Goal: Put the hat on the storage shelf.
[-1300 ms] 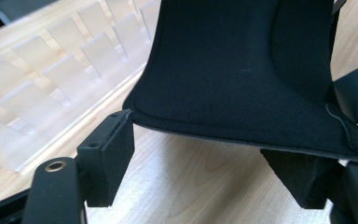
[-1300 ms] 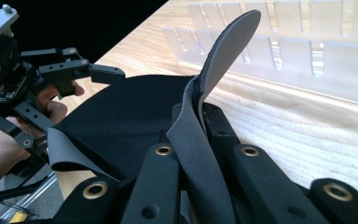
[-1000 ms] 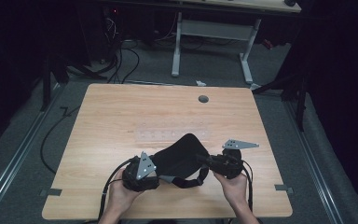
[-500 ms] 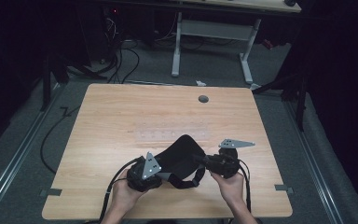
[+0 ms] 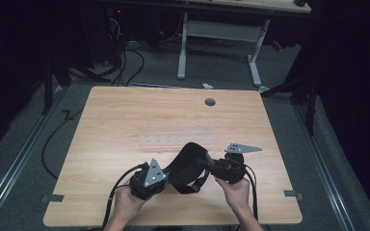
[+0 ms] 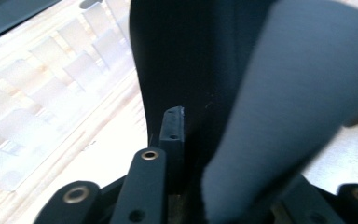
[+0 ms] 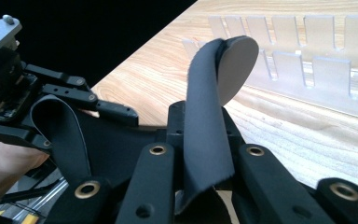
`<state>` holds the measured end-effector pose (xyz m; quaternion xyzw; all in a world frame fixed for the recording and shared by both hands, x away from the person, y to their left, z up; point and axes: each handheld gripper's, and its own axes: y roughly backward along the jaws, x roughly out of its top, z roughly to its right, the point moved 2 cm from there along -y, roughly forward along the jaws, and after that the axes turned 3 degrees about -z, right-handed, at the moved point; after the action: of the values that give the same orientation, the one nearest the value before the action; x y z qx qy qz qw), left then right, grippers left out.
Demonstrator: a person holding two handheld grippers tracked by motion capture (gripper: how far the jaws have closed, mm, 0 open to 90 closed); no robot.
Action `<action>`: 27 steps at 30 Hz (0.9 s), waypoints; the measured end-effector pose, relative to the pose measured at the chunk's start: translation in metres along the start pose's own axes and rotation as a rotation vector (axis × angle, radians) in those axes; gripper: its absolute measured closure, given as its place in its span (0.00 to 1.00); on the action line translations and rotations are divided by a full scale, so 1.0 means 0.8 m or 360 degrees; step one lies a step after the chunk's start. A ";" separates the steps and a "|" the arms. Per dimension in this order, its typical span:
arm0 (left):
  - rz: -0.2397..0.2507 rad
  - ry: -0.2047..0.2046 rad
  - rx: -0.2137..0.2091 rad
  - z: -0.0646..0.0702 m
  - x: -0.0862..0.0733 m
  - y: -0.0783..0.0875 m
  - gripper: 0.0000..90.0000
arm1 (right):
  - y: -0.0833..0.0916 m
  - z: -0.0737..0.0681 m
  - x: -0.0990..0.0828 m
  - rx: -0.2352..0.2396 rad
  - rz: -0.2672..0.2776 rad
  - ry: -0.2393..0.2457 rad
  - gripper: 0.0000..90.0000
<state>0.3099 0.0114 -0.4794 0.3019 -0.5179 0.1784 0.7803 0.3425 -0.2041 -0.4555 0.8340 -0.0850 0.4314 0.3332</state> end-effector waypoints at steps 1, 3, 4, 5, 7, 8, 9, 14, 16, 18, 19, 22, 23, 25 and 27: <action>-0.0014 0.0002 -0.0013 0.001 0.000 0.001 0.85 | 0.000 0.000 0.000 -0.0004 0.0003 0.0000 0.90; -0.0060 0.0004 -0.0027 0.003 0.000 0.001 0.88 | -0.001 0.001 0.001 -0.0008 0.0002 -0.0008 0.89; -0.0070 0.0012 -0.0036 0.006 0.001 0.000 0.89 | -0.002 0.002 0.001 -0.0016 -0.0001 -0.0011 0.88; -0.0086 0.0012 -0.0053 0.009 0.001 0.001 0.91 | -0.002 0.003 0.001 -0.0026 0.0004 -0.0014 0.86; -0.0105 0.0001 -0.0085 0.016 0.001 0.001 0.94 | -0.001 0.005 0.001 -0.0041 0.0011 -0.0018 0.84; -0.0105 0.0001 -0.0085 0.016 0.001 0.001 0.95 | -0.001 0.005 0.001 -0.0041 0.0011 -0.0018 0.84; -0.0106 0.0003 -0.0100 0.020 0.001 0.001 0.95 | 0.000 0.005 0.001 -0.0037 0.0017 -0.0025 0.83; -0.0121 0.0005 -0.0127 0.026 0.002 0.003 0.96 | 0.007 0.012 0.002 -0.0038 0.0064 -0.0055 0.63; -0.0116 0.0006 -0.0121 0.025 0.002 0.008 0.96 | 0.009 0.017 0.000 -0.0012 0.0091 -0.0074 0.56; -0.0110 0.0037 -0.0109 0.020 0.001 0.013 0.96 | 0.012 0.021 -0.003 -0.0016 0.0114 -0.0084 0.55; -0.0103 0.0054 -0.0099 0.016 0.001 0.014 0.96 | 0.014 0.024 -0.006 -0.0047 0.0108 -0.0084 0.54; -0.0080 0.0100 -0.0085 0.009 0.003 0.017 0.96 | 0.017 0.030 -0.011 -0.0074 0.0100 -0.0091 0.54; -0.0062 0.0150 -0.0074 0.003 0.005 0.021 0.96 | 0.019 0.037 -0.017 -0.0113 0.0084 -0.0101 0.53; -0.0052 0.0161 -0.0069 0.000 0.006 0.022 0.96 | 0.020 0.040 -0.020 -0.0144 0.0070 -0.0093 0.53; -0.0007 0.0251 -0.0083 -0.007 0.012 0.028 0.95 | 0.022 0.049 -0.031 -0.0239 0.0029 -0.0085 0.52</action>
<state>0.3047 0.0319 -0.4657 0.2676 -0.4586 0.1865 0.8266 0.3460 -0.2458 -0.4821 0.8171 -0.1334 0.4045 0.3884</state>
